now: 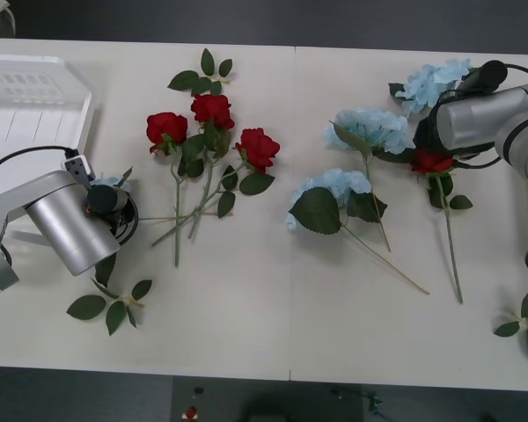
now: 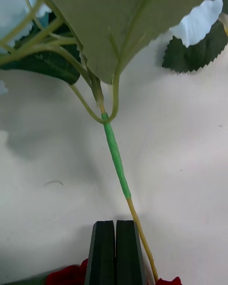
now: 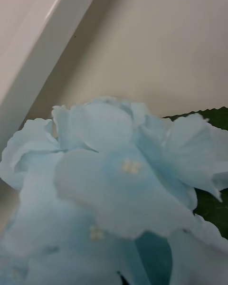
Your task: Put the red flowers into the right box and the blue flowers into the left box
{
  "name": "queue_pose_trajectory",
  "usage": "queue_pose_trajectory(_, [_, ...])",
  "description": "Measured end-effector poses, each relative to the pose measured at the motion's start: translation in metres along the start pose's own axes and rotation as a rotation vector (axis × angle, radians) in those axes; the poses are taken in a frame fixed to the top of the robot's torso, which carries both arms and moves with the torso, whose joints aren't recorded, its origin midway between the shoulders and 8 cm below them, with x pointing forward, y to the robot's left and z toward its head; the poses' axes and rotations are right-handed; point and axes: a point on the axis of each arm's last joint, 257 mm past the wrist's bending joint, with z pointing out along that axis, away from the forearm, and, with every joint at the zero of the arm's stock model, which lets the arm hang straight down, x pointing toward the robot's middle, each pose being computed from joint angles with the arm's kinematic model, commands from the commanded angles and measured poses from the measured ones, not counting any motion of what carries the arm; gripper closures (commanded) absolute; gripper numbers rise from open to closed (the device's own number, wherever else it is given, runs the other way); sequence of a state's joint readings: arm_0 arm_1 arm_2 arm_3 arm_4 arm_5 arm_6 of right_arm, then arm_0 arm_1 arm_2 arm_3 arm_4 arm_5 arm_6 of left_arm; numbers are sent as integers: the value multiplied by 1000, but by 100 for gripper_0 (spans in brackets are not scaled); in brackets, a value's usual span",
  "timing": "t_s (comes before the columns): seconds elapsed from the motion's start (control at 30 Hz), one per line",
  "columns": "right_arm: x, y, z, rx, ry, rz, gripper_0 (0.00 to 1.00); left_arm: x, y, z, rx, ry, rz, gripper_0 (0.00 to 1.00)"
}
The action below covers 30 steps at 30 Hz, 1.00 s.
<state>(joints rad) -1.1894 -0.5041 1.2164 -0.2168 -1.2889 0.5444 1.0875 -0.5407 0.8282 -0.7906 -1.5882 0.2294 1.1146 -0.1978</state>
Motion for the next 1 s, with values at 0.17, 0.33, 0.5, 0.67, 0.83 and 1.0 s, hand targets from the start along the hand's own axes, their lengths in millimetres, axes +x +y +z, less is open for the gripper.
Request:
queue_pose_trajectory(0.17, [19,-1,-2,13,79,-19,100,-12,-14,-31,37,-30,68,100])
queue_pose_trajectory(0.33, [36,-10,-6,22,152,-30,100,-23,-16,-72,53,-55,123,100])
queue_pose_trajectory(0.5, [33,-25,-12,30,180,-33,56,-41,-9,-102,39,-72,118,100])
queue_pose_trajectory(0.67, [1,-34,-17,-6,105,4,0,-95,2,-131,13,-166,184,100])
queue_pose_trajectory(0.83, [-32,-41,-29,-45,54,91,0,-161,16,-158,-13,-273,326,100])
queue_pose_trajectory(1.0, [-52,-34,-29,-80,-17,101,0,-200,34,-180,82,-282,316,100])
